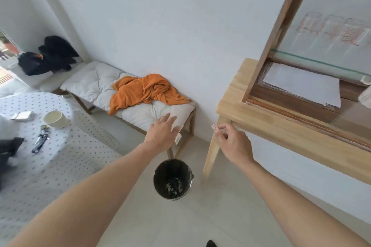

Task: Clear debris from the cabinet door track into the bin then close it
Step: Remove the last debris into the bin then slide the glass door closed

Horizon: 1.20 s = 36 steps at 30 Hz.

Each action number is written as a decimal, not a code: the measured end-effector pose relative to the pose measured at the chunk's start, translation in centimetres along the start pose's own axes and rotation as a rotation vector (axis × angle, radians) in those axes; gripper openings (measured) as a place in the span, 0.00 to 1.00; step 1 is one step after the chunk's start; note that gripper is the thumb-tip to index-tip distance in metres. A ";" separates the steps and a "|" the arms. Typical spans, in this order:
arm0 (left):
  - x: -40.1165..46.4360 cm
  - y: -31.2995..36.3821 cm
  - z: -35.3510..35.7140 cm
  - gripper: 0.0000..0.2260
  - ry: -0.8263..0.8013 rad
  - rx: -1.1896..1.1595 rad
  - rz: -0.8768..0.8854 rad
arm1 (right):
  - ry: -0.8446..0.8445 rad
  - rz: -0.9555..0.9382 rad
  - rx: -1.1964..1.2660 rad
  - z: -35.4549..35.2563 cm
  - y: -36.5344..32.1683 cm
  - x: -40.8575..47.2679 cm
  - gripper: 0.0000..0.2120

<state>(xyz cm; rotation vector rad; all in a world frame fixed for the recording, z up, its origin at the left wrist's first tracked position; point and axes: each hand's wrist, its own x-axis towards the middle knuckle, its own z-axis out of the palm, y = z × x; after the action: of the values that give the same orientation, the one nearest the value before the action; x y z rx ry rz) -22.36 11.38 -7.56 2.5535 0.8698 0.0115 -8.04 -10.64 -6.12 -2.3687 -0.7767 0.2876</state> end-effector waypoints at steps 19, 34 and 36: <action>-11.1 -18.0 8.2 0.25 -0.121 -0.056 -0.484 | -0.405 0.152 -0.165 19.4 1.0 -1.4 0.18; 2.4 6.8 -4.5 0.23 0.051 -0.110 0.157 | 0.189 0.188 0.103 -6.9 1.1 -1.5 0.14; 3.3 10.6 -5.6 0.24 0.058 -0.120 0.236 | 0.293 0.184 0.099 -10.4 2.1 -1.8 0.14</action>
<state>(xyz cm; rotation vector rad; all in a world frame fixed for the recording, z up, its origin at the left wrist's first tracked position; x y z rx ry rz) -14.36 8.11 1.42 2.5373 0.5654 0.2041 -4.52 -18.19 0.74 -2.3204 -0.3999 0.0492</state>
